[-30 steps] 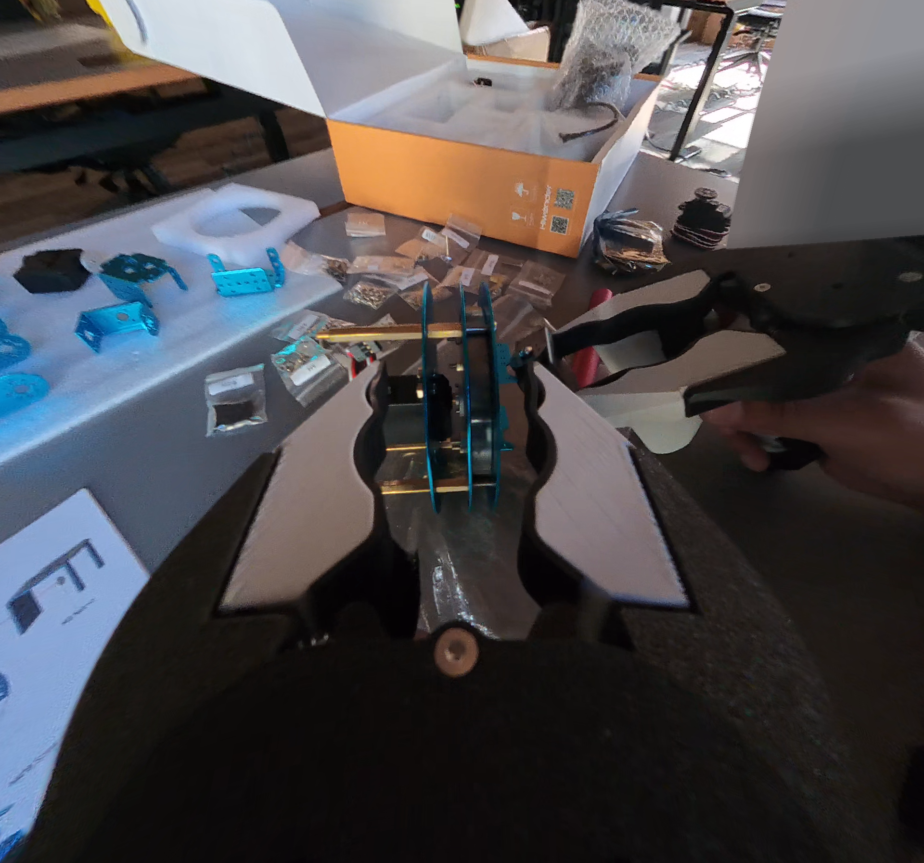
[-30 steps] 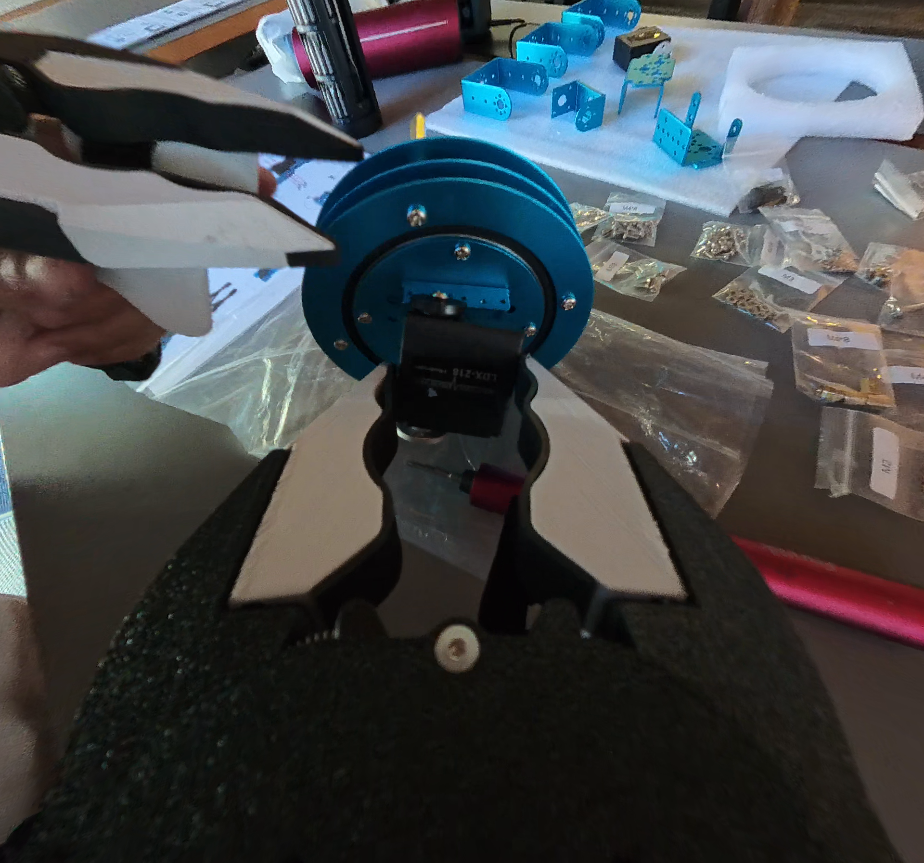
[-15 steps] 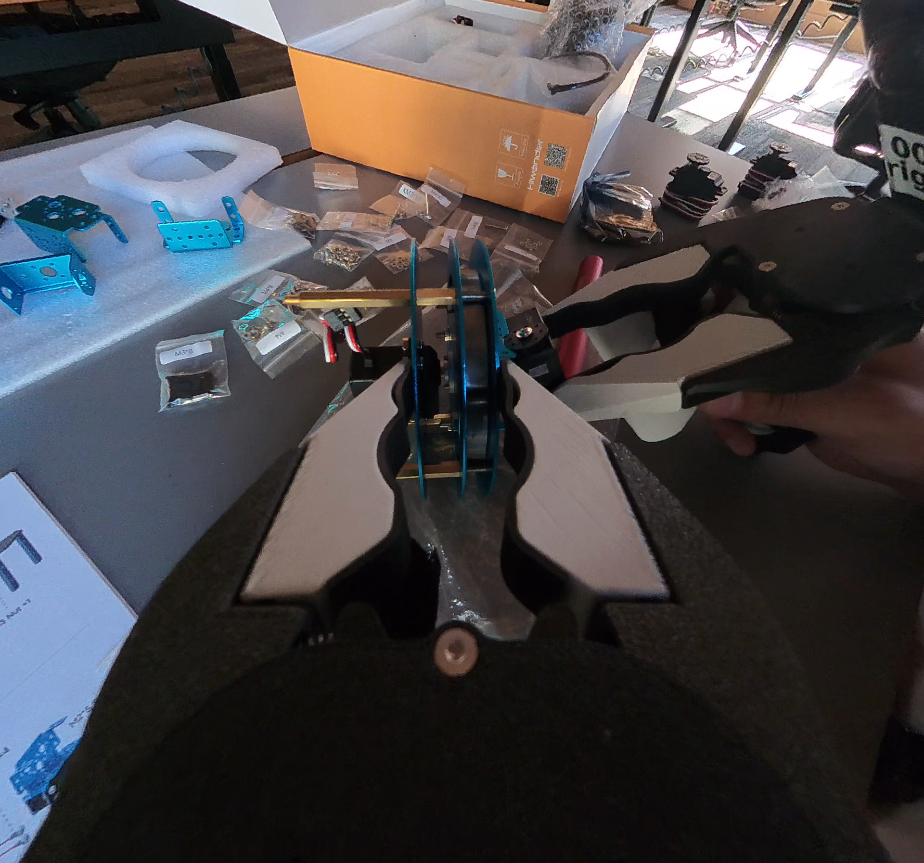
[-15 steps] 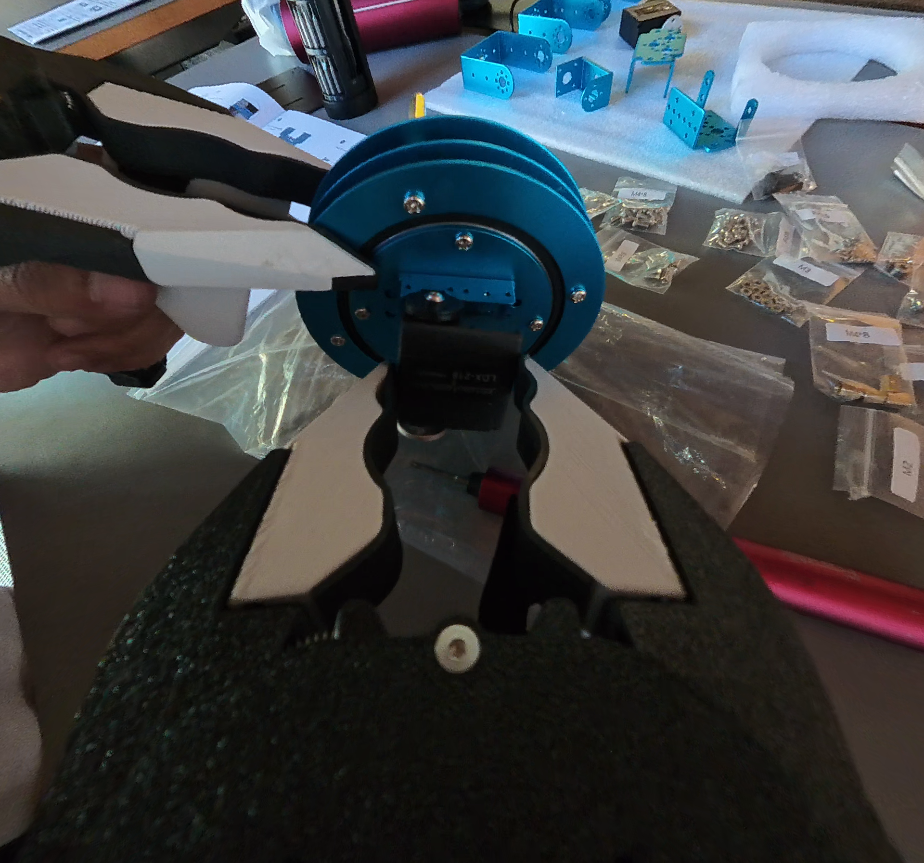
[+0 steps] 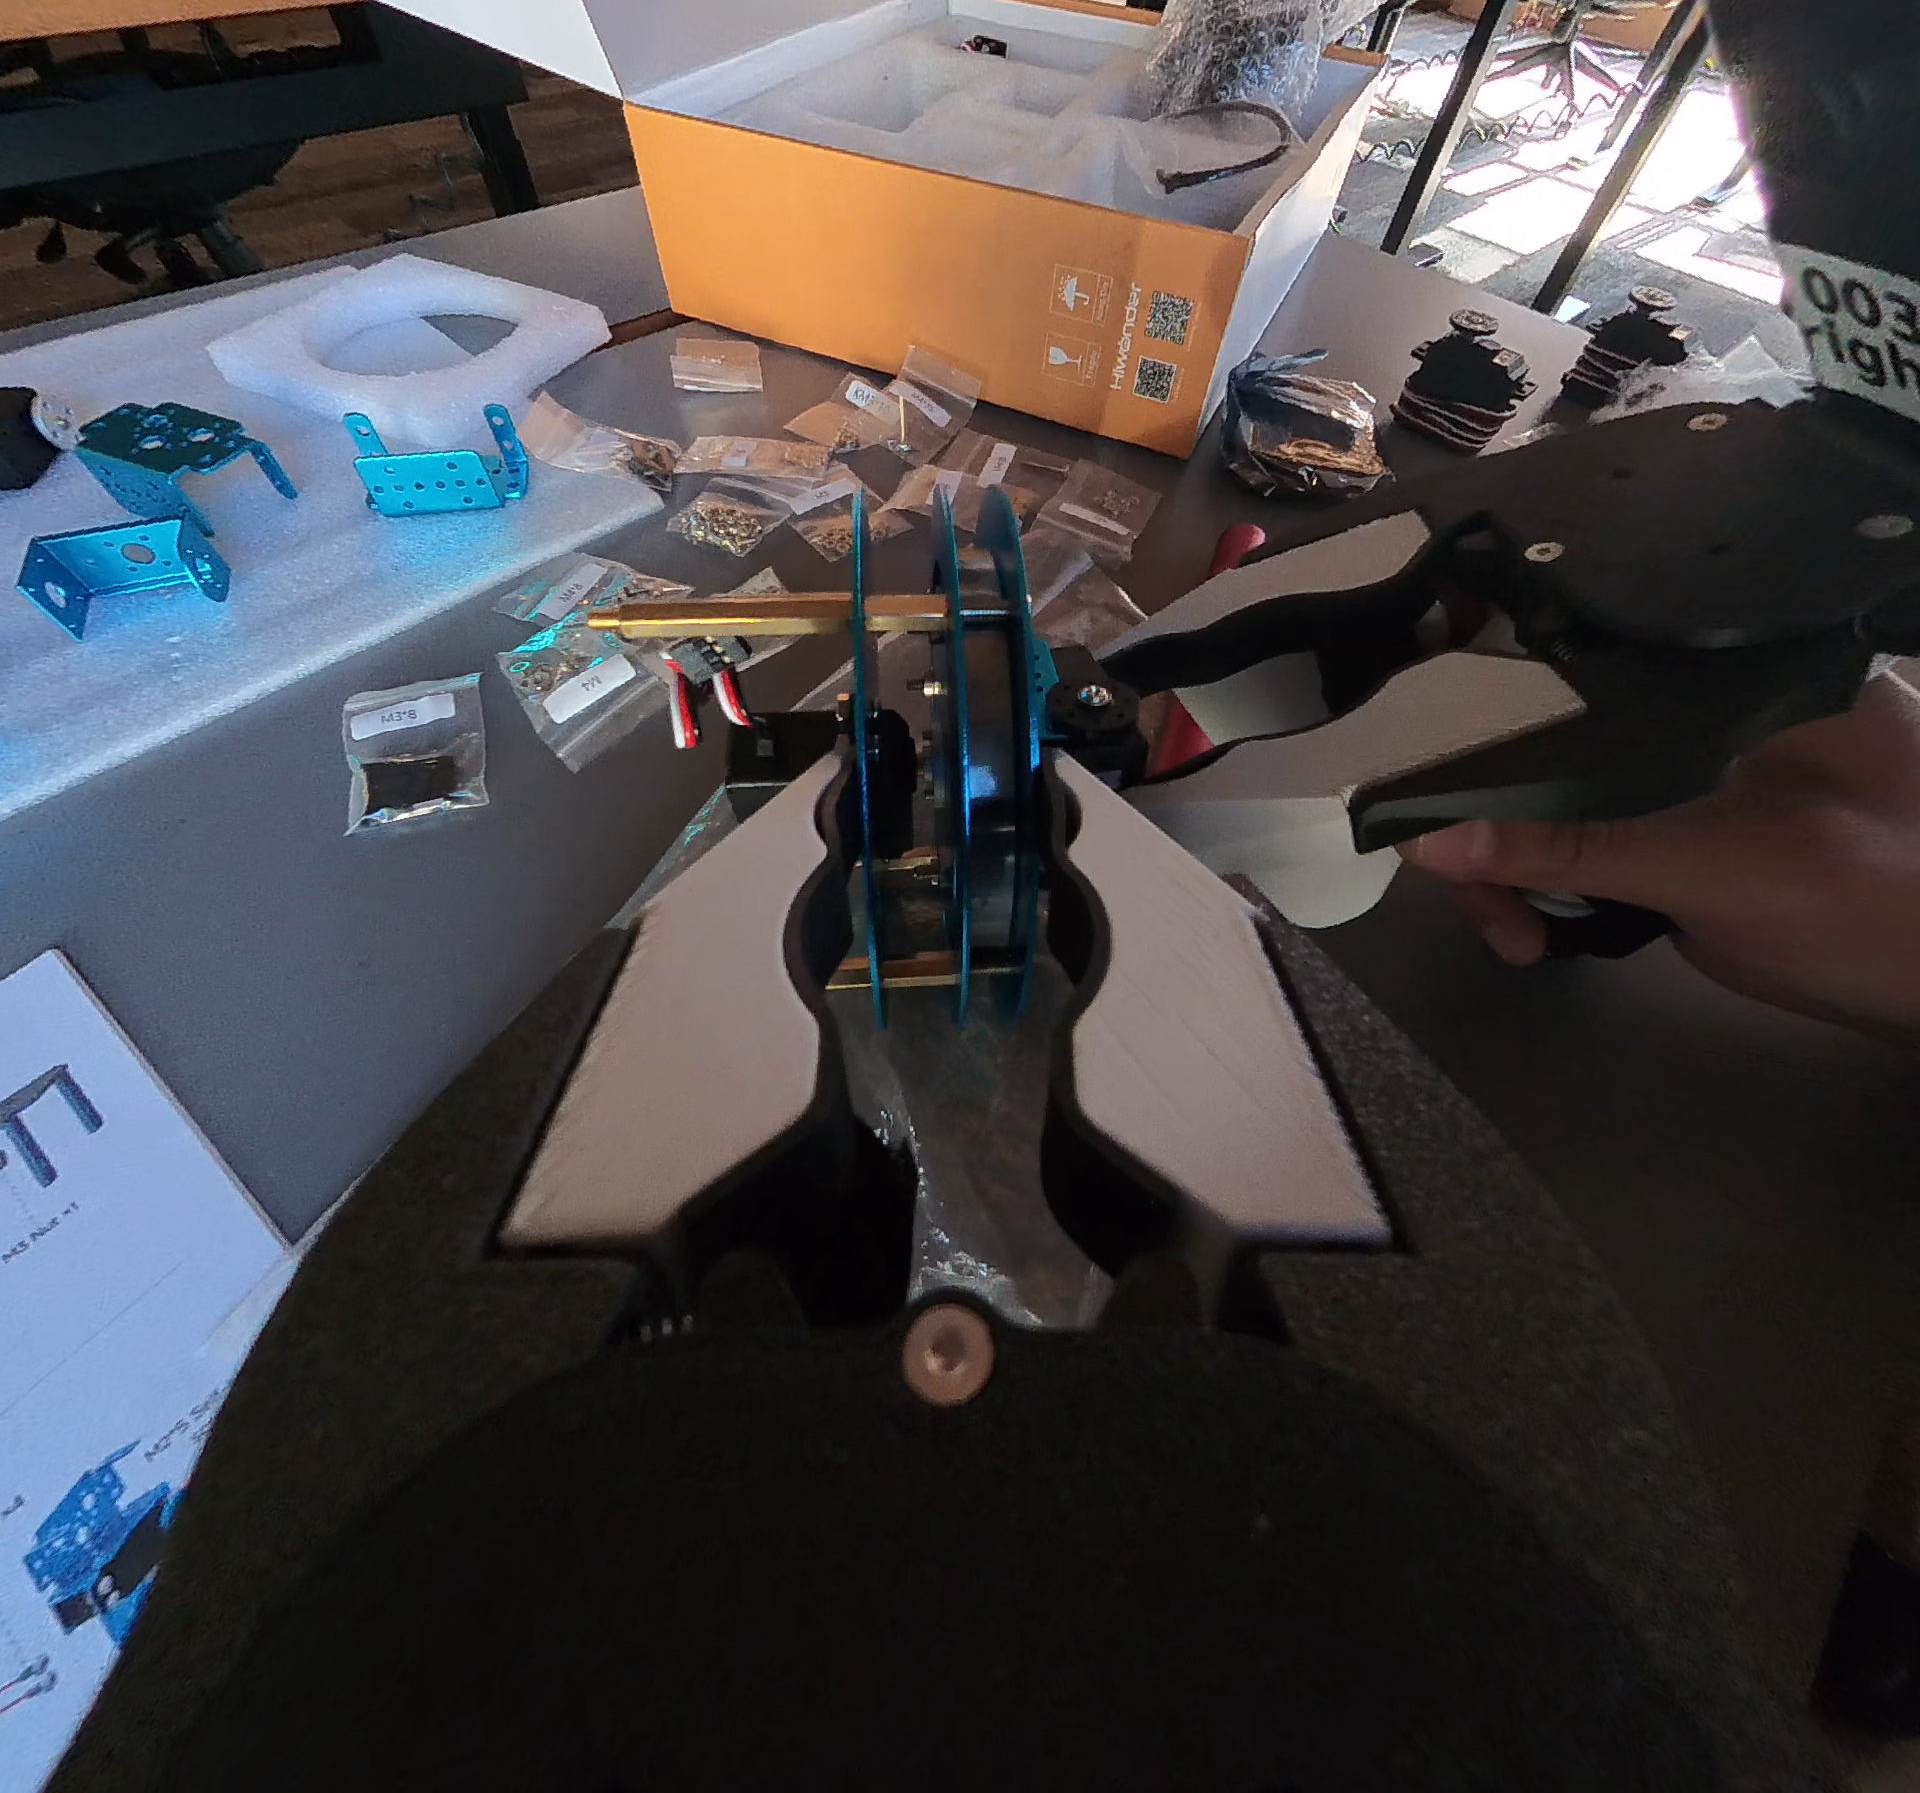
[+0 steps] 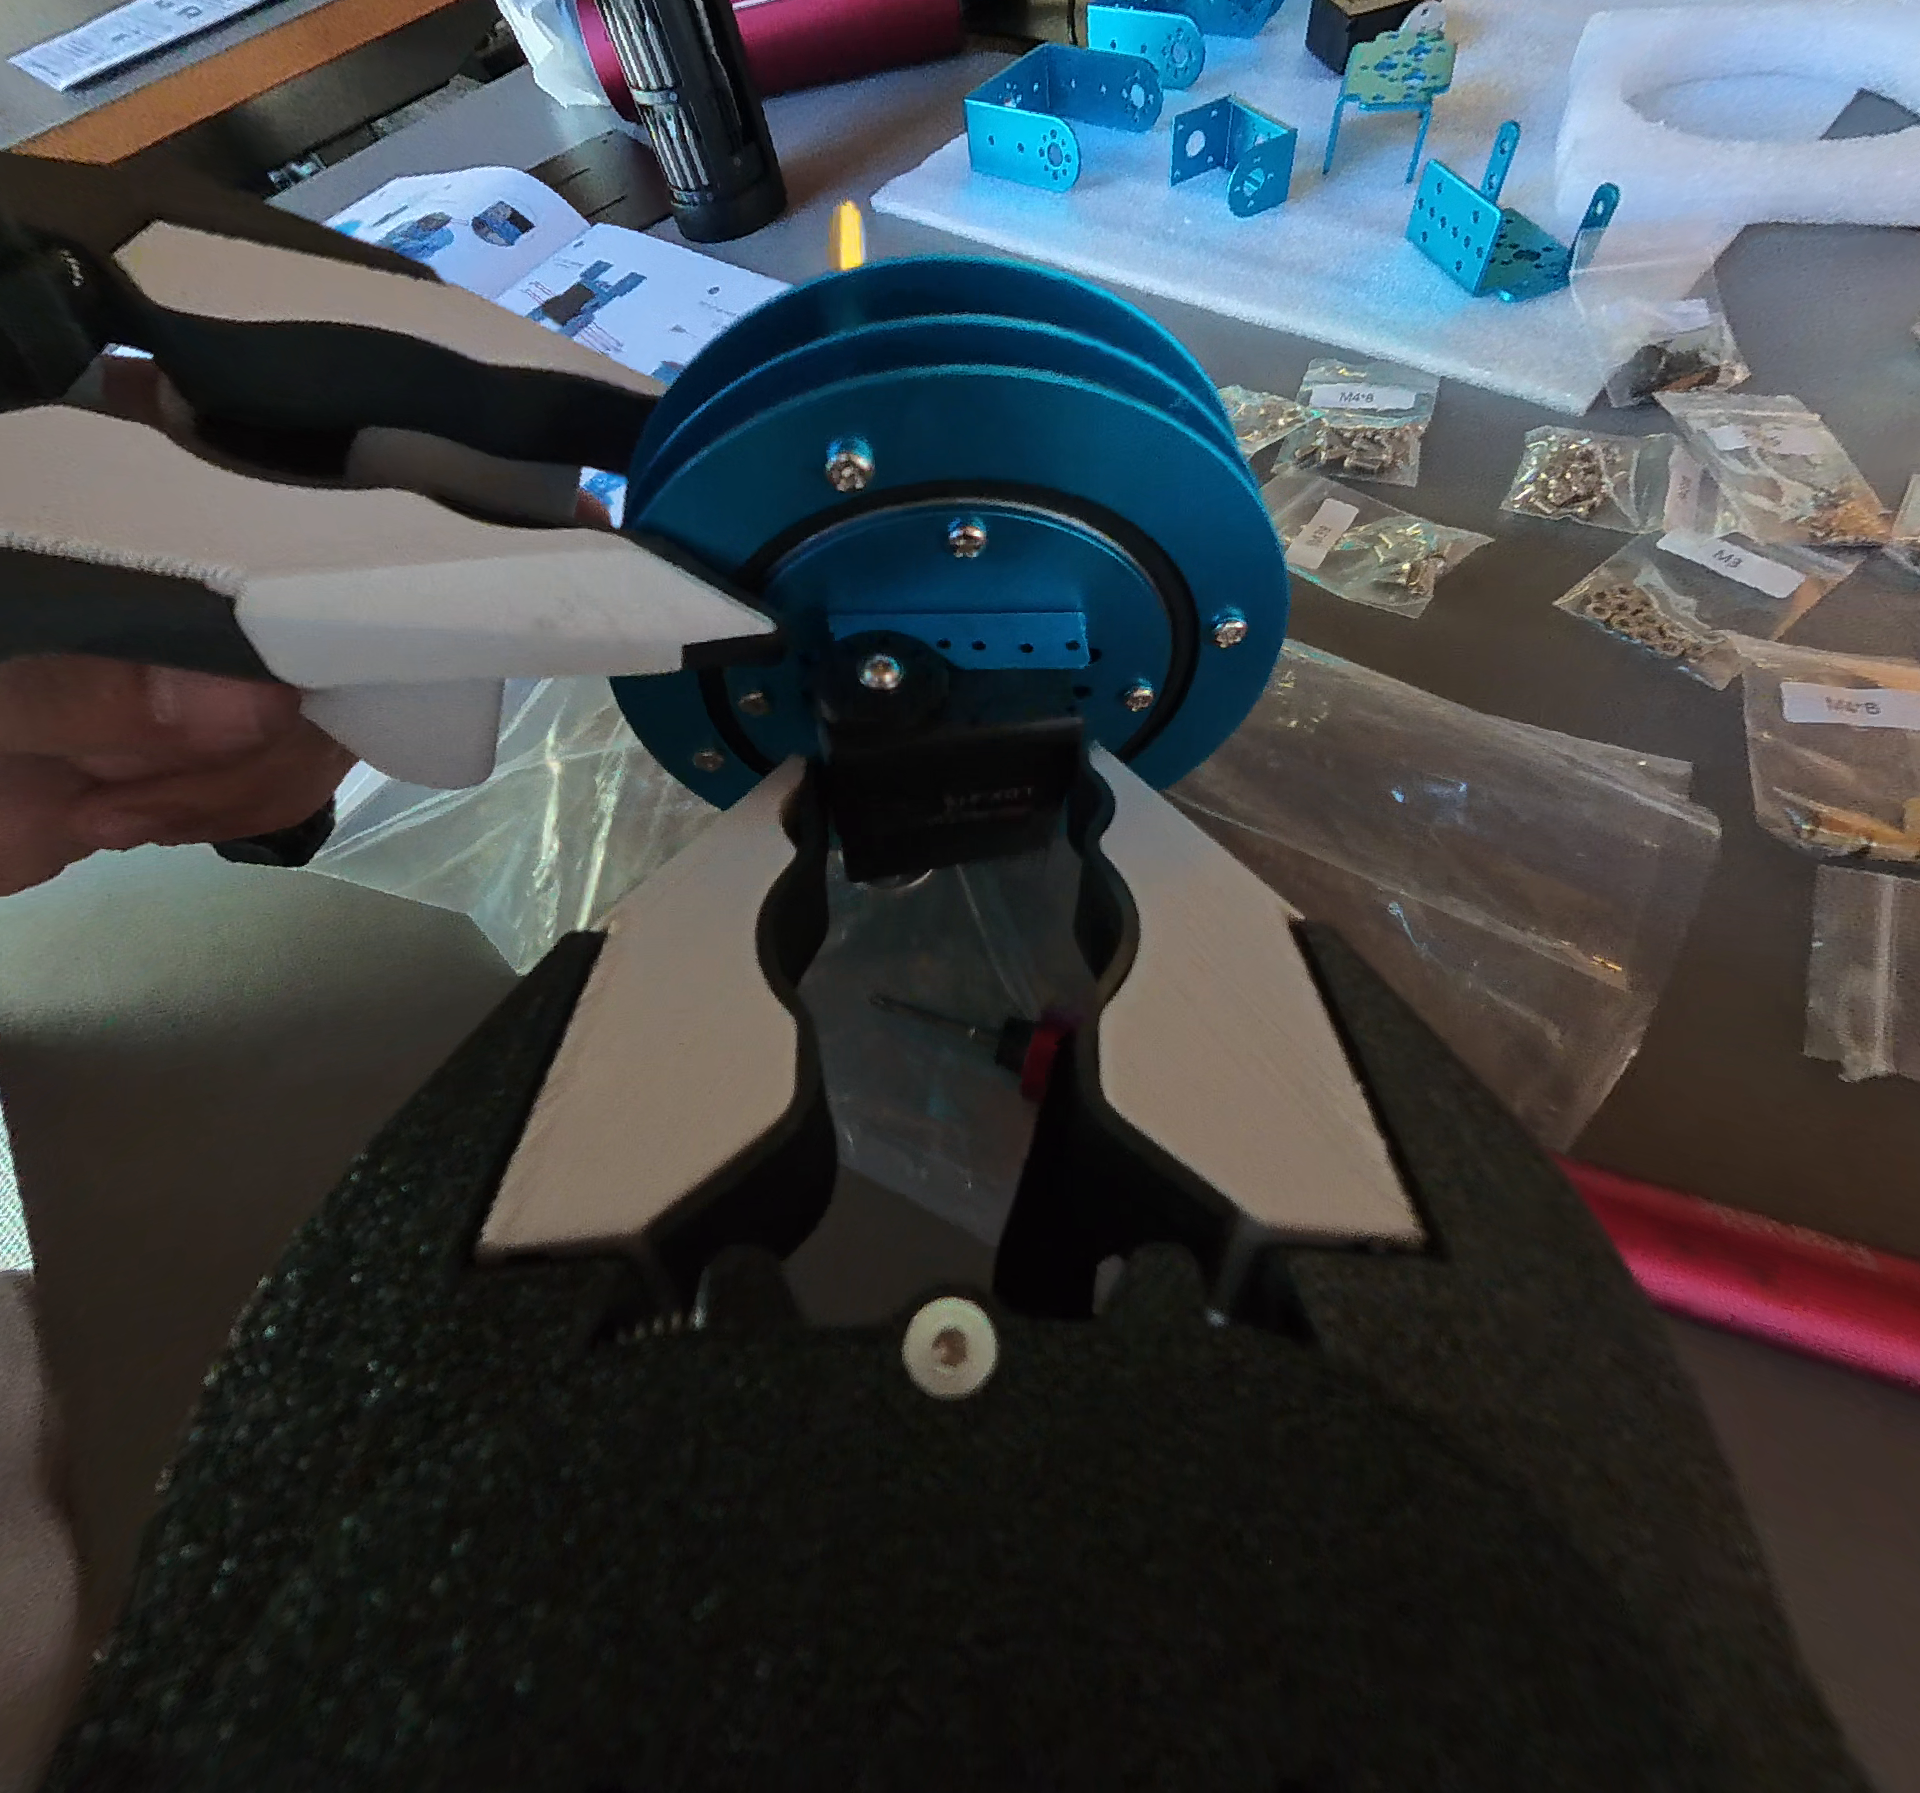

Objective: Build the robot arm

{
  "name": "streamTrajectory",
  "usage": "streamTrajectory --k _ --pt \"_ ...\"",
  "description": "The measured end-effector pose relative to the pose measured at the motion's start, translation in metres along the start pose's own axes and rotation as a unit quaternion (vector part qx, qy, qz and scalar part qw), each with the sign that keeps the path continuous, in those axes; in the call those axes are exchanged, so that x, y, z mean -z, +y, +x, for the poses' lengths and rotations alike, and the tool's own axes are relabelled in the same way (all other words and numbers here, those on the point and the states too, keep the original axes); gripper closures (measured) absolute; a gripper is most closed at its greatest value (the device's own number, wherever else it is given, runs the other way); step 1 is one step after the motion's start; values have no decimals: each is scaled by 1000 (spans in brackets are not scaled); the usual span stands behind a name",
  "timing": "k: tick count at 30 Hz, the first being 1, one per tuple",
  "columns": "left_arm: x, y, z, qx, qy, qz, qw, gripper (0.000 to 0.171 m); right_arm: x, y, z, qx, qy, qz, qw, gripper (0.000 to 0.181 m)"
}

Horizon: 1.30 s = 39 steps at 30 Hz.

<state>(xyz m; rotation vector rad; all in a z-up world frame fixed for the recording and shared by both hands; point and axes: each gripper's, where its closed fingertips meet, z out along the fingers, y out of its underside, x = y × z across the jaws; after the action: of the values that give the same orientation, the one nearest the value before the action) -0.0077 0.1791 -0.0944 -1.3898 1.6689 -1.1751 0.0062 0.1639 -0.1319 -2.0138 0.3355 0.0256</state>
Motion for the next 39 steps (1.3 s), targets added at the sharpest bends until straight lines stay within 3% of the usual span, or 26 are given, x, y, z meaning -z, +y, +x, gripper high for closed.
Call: streamTrajectory --k 20,27,39 --pt "5 7 -2 1 -11 4 1000 139 -3 -2 -3 -23 -10 6 1000 137" --pt "6 2 -2 3 -20 4 1000 131 -2 -1 -3 -26 -15 7 1000 137" --pt "2 1 0 -7 -10 -28 1000 131 -2 -2 1 -39 -20 0 999 138"
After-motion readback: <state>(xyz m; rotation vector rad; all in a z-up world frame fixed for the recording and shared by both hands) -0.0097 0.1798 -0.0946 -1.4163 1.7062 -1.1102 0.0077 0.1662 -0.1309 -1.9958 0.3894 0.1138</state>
